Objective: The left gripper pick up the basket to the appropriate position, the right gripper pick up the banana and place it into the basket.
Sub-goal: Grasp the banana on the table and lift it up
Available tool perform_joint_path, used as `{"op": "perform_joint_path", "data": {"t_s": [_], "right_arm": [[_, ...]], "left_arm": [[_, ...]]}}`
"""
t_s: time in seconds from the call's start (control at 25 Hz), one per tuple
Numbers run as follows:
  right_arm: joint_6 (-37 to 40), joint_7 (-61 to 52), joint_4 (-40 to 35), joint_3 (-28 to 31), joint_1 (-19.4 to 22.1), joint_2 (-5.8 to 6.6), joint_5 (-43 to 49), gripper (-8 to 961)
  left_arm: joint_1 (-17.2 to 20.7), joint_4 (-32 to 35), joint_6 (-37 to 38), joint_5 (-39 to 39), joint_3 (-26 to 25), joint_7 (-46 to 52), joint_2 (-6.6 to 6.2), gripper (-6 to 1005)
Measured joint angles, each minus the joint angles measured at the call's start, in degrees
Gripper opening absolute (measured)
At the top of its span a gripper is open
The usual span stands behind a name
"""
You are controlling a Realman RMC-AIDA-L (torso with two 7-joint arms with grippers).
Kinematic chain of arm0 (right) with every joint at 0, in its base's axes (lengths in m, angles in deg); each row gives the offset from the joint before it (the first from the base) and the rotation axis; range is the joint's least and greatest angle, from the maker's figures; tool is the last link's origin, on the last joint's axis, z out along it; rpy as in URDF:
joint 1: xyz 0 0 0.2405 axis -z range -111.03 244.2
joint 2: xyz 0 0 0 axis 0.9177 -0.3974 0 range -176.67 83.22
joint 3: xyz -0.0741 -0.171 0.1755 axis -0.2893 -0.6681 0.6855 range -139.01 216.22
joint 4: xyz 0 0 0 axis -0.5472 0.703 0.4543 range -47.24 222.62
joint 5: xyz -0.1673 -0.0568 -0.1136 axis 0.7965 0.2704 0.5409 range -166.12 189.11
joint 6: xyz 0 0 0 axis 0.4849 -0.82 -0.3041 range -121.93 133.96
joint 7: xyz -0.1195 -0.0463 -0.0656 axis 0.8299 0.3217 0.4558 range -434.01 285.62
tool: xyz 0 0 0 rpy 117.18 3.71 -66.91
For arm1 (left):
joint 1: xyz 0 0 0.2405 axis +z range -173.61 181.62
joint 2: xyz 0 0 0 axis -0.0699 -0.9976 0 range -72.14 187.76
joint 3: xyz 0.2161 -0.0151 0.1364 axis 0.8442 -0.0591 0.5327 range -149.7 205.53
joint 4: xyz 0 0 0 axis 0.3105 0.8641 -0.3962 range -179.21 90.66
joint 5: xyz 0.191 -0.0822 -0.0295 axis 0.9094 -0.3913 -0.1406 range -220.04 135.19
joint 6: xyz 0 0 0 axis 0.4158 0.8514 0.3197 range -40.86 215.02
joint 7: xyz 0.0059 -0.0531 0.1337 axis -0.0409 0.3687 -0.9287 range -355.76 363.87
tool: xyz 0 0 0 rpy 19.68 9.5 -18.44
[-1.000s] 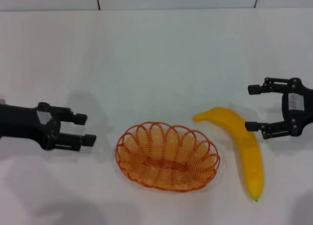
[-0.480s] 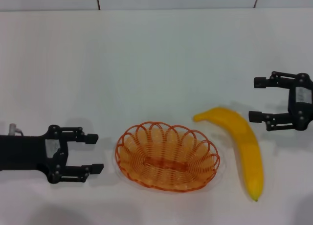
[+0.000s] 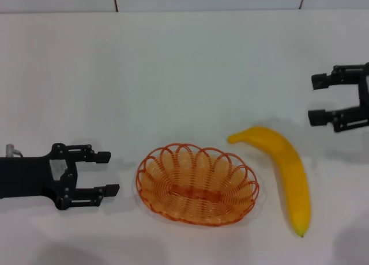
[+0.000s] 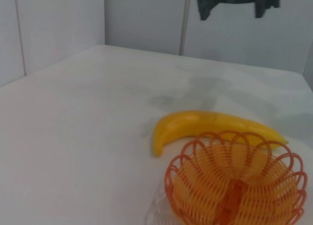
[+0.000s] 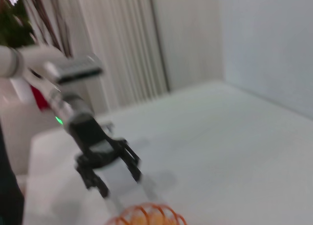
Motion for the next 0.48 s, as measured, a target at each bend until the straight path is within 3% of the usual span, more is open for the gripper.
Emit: {"op": "perform_joint_path", "data": {"t_s": [0.2,0.48], "right_arm": [[-3.82,-14.58,-9.37,-10.73,-0.68,0.02,3.43,883],[-8.84,-18.64,-9.27,-20.23,-1.58,-0.27,8.38,883]], "left_arm": [[-0.51,-0.98,-0.03,-0.36,0.03,-0.02,-0.05,712],[-0.53,-0.98,-0.06,-1.15,0.03,-0.06,-0.08,713]]}}
